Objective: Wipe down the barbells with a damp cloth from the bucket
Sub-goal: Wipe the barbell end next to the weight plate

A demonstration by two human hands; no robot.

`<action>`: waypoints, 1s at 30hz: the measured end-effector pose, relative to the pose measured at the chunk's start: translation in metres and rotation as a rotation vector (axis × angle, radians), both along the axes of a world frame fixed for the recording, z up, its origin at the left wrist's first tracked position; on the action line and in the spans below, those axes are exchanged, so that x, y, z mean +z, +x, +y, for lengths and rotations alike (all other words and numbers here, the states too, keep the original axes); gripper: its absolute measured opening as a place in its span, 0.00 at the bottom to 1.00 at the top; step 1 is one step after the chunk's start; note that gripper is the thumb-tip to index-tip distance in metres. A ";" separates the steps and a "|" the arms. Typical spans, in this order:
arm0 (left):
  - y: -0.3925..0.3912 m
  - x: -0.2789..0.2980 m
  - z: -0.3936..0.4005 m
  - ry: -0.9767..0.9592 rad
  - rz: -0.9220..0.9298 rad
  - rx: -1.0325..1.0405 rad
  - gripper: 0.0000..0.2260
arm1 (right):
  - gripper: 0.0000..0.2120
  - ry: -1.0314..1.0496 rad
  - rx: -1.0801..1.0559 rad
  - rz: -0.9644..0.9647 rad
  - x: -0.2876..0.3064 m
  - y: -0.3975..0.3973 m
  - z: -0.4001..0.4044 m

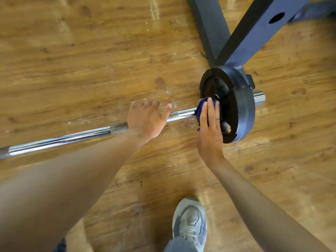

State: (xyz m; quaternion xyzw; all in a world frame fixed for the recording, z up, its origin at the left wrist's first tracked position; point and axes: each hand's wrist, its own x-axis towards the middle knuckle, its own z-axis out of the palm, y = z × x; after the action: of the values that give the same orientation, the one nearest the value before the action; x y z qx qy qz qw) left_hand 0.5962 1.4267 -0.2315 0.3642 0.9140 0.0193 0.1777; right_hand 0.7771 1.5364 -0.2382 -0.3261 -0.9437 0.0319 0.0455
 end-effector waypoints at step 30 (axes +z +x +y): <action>0.014 -0.005 -0.013 0.062 0.050 -0.034 0.35 | 0.39 -0.116 0.196 -0.132 0.038 -0.004 0.023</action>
State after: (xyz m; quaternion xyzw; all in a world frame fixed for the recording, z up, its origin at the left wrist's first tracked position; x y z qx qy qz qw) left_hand 0.6103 1.4133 -0.2361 0.3854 0.9108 0.0352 0.1436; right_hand 0.7730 1.5592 -0.1997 -0.2360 -0.9685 0.0693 -0.0390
